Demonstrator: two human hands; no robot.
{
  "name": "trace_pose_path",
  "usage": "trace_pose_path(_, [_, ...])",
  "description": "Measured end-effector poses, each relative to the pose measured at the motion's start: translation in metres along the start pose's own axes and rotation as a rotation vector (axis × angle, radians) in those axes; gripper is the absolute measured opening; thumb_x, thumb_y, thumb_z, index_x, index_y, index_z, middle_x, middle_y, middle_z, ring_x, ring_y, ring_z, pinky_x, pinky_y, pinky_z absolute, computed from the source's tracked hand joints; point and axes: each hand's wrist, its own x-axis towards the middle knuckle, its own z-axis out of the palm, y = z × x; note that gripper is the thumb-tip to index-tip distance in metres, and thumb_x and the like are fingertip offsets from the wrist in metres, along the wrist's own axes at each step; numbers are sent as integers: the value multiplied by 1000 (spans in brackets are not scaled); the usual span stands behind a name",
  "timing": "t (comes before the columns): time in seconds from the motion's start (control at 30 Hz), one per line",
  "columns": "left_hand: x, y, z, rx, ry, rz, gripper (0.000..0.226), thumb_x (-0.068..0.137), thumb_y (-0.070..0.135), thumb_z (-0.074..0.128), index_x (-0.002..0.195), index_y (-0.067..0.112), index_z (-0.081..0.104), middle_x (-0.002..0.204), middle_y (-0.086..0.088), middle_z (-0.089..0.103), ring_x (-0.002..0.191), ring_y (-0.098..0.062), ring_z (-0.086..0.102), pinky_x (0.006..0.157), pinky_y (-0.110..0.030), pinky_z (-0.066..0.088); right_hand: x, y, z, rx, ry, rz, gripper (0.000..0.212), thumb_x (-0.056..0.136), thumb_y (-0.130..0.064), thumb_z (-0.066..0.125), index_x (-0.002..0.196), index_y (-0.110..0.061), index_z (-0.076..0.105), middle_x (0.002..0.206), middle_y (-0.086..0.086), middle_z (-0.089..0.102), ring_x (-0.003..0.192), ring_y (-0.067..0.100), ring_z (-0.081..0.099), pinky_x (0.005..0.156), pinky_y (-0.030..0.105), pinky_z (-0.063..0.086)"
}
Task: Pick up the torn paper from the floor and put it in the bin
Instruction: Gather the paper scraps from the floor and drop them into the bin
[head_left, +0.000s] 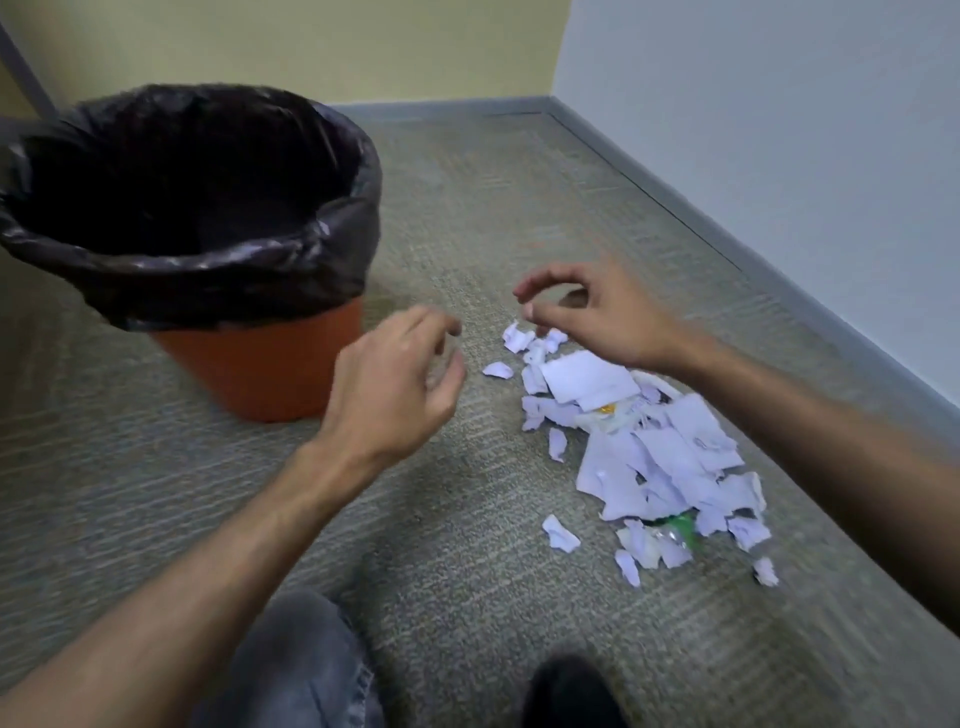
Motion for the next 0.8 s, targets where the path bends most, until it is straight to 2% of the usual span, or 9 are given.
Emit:
trace_pose_path(0.1, [-19,24,42,-53,-208,-9,23,89,30,56,107,18,64,93,6,61,84,-15,59,66,-32,49,-38,49,-6,-119,-39,92,17,89,-22,69,106,-20,71,104,-12,71,74,14,72,71,25,52])
trace_pose_path(0.2, [-33,45,80,-40,-452,-10,35,92,37,51,120,18,58,108,3,60,98,-18,59,77,-35,51,-74,90,-9,-223,-107,181,23,88,-31,70,110,-25,69,113,-11,69,79,7,70,77,28,51])
trace_pose_path(0.27, [-40,53,103,-9,-612,-13,42,92,42,50,127,18,53,118,0,57,107,-22,57,83,-38,51,-96,109,-6,-325,-187,240,30,89,-40,67,116,-28,65,121,-10,66,82,5,68,80,32,51])
trace_pose_path(0.33, [-49,62,124,17,-749,-6,47,91,45,52,129,17,49,120,-3,54,109,-26,56,82,-39,49,-118,124,-2,-427,-259,308,40,89,-49,64,124,-31,59,127,-13,62,87,5,67,75,28,45])
trace_pose_path(0.4, [-59,70,141,33,-844,9,48,91,45,53,130,18,46,120,-5,51,110,-28,55,81,-40,48,-137,138,4,-538,-324,349,54,86,-58,62,133,-33,52,132,-13,58,99,8,65,77,28,44])
trace_pose_path(0.47, [-68,74,154,40,-900,11,53,90,44,54,136,21,40,124,-5,48,114,-28,52,84,-41,48,-154,151,14,-693,-409,336,74,82,-69,57,143,-31,41,138,-8,53,115,17,60,85,32,45])
trace_pose_path(0.57, [-77,75,166,24,-925,14,62,91,42,53,145,24,30,129,-5,46,119,-27,49,90,-44,50,-171,165,30,-797,-483,299,95,75,-82,50,152,-30,26,144,-6,45,117,23,58,83,35,47])
trace_pose_path(0.67, [-81,75,172,16,-930,16,52,91,35,54,140,23,40,125,-5,46,115,-27,51,89,-44,50,-180,173,45,-762,-477,290,97,74,-81,52,152,-29,25,143,-5,45,115,23,59,82,37,47])
trace_pose_path(0.8, [-85,76,175,-60,-879,-4,26,91,23,54,116,19,61,116,-1,51,103,-23,57,83,-38,49,-187,177,61,-724,-427,281,85,80,-77,50,148,-30,31,145,-3,41,110,27,62,78,37,48])
